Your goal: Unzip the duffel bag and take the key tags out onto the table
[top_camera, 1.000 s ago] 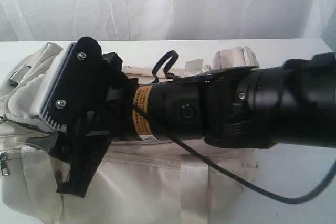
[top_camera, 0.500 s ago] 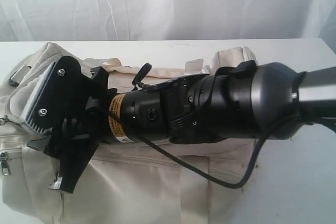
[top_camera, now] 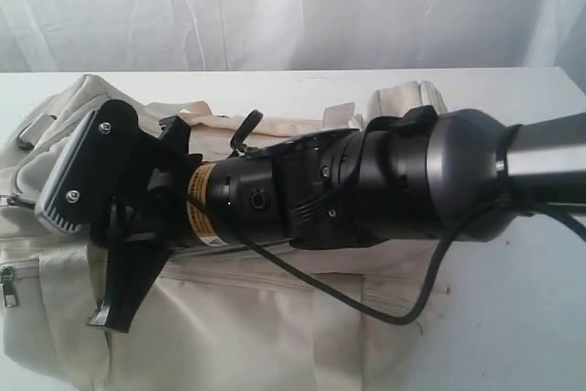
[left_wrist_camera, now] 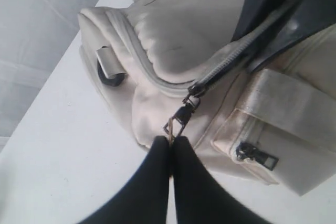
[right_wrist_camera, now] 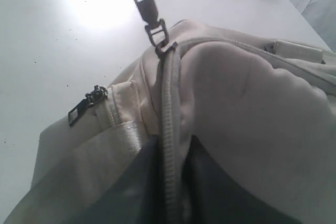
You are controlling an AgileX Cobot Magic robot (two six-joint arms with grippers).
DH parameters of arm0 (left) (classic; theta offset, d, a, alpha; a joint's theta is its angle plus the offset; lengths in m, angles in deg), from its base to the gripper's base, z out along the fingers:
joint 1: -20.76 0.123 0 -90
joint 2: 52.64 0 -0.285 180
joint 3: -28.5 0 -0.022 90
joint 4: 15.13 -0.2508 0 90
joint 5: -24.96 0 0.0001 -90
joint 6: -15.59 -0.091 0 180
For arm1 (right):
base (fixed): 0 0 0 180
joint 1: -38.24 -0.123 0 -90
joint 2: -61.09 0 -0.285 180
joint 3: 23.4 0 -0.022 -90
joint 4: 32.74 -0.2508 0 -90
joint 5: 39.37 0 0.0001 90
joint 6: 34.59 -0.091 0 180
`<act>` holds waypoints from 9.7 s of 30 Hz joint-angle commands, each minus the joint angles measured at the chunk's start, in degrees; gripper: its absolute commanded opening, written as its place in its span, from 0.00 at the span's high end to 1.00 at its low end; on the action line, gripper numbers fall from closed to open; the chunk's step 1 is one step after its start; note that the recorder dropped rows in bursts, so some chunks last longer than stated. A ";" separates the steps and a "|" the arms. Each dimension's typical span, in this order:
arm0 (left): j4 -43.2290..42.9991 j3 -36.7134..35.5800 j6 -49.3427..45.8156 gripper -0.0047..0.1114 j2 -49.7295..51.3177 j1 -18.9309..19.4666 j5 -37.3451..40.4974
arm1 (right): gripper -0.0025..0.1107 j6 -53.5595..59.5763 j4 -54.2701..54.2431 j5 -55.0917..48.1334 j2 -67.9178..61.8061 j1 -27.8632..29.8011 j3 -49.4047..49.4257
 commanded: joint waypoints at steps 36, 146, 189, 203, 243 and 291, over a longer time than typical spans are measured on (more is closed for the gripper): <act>-20.28 -0.94 4.67 0.96 -0.60 0.18 2.10 | 0.98 -9.65 9.46 -0.76 4.67 -0.09 -0.21; -50.78 -0.64 44.38 0.96 13.83 44.23 -63.34 | 0.98 -27.84 24.10 -13.62 4.45 -0.61 -8.88; -50.78 -0.64 40.15 0.96 23.40 44.23 -45.04 | 0.98 -28.76 25.89 -7.61 6.55 -0.61 -4.80; -50.78 2.37 40.00 0.96 25.69 44.23 -44.33 | 0.98 -28.76 25.89 -0.52 8.73 -0.61 -3.47; -50.78 7.21 55.19 0.43 20.73 44.23 -56.93 | 0.98 -37.46 28.07 -13.03 8.73 -0.61 -3.47; -50.78 -9.29 64.22 0.41 5.46 44.23 -51.73 | 0.43 -34.26 26.52 -13.71 3.90 -0.61 -12.29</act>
